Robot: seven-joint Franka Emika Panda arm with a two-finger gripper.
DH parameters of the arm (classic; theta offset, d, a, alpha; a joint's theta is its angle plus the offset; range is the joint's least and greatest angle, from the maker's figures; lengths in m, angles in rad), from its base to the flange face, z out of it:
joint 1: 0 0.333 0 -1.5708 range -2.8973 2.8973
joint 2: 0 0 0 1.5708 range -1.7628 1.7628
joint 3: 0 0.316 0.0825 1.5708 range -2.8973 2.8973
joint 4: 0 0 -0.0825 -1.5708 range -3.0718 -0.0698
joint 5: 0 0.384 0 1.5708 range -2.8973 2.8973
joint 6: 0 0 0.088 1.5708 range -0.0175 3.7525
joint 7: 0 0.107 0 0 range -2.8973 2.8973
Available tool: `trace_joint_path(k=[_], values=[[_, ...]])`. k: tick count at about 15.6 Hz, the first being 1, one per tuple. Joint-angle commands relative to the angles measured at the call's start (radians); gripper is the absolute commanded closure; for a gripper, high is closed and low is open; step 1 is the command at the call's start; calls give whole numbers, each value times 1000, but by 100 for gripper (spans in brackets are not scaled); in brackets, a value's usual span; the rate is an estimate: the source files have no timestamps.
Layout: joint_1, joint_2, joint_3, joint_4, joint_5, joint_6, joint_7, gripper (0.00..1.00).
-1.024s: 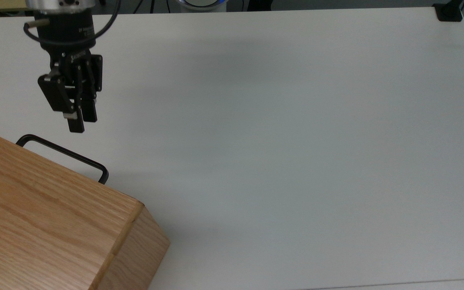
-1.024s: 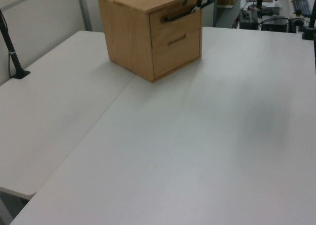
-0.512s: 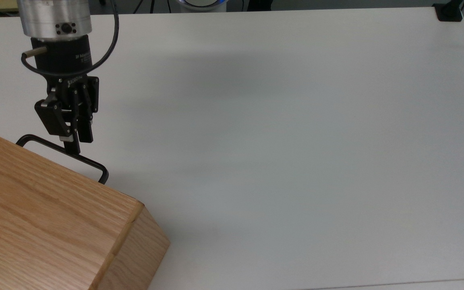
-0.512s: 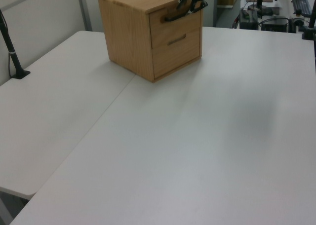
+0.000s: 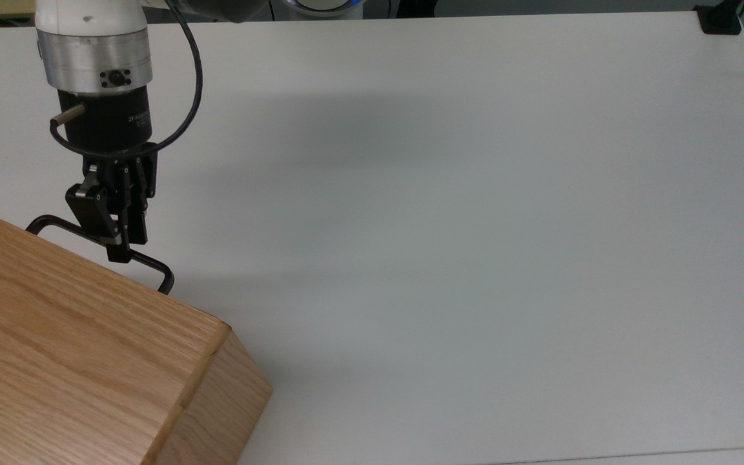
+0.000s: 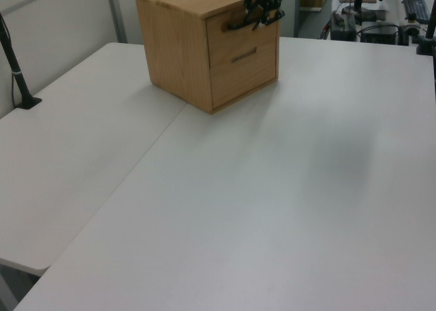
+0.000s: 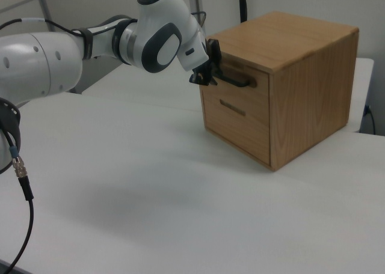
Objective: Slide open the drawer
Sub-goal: 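Pull the handle outward, sliding the upper drawer out of the cabinet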
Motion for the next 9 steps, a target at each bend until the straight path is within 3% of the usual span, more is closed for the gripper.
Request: trace_joint_path(k=[1,3,9], values=[[5,18,-4,12,-32,8,23,88],[5,13,-4,12,-34,-3,17,95],[8,-30,11,7,-69,-157,-9,98]])
